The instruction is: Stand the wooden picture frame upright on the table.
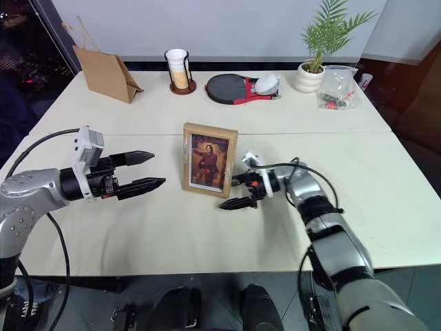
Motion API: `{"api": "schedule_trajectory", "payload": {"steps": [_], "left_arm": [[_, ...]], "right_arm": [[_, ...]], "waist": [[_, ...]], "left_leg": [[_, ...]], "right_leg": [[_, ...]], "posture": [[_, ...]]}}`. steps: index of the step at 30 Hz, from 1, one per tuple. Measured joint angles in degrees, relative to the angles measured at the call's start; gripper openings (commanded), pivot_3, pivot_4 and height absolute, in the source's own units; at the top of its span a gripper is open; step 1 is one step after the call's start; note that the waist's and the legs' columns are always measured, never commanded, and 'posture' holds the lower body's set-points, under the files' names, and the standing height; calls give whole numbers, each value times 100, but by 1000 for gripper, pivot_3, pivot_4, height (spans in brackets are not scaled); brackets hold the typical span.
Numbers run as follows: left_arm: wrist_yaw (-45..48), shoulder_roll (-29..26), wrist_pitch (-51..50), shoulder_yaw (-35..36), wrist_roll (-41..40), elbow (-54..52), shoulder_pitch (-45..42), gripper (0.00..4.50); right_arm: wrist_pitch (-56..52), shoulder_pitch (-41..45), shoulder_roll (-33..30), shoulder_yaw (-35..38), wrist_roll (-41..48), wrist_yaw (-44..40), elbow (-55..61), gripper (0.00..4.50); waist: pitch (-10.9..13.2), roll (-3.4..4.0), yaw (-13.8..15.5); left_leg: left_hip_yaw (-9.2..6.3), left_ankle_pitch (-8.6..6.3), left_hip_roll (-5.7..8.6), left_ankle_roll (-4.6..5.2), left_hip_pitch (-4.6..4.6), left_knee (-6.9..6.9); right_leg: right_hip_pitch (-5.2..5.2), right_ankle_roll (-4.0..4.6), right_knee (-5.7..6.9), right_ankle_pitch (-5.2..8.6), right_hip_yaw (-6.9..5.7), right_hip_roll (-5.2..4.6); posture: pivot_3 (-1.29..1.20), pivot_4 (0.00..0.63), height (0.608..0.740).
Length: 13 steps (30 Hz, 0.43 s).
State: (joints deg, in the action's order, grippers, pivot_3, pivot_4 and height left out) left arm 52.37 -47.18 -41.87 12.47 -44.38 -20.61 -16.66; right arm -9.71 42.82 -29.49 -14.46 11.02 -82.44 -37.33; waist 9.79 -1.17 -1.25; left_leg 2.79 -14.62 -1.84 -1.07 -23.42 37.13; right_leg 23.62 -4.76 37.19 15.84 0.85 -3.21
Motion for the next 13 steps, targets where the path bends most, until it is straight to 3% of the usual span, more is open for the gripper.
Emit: {"api": "schedule_trajectory", "payload": {"steps": [8,13], "left_arm": [[325,-187,127,7,85,-36,403,4500],[496,-280,165,21,96,-14,459,4500]], "right_arm": [[-1369,-1547,-1901,1432,631,536,3559,4446],[-2217,-1799,-2346,2044,1066,1110,5171,4446]], "waist": [[2,4,22],[1,3,36]], "left_leg": [[3,-1,-7,2,7,0],[1,-1,-13,2,12,5]], "right_leg": [[-2,1,2,1,4,8],[-8,5,2,3,7,29]], "posture": [[0,150,740],[0,150,740]]}}
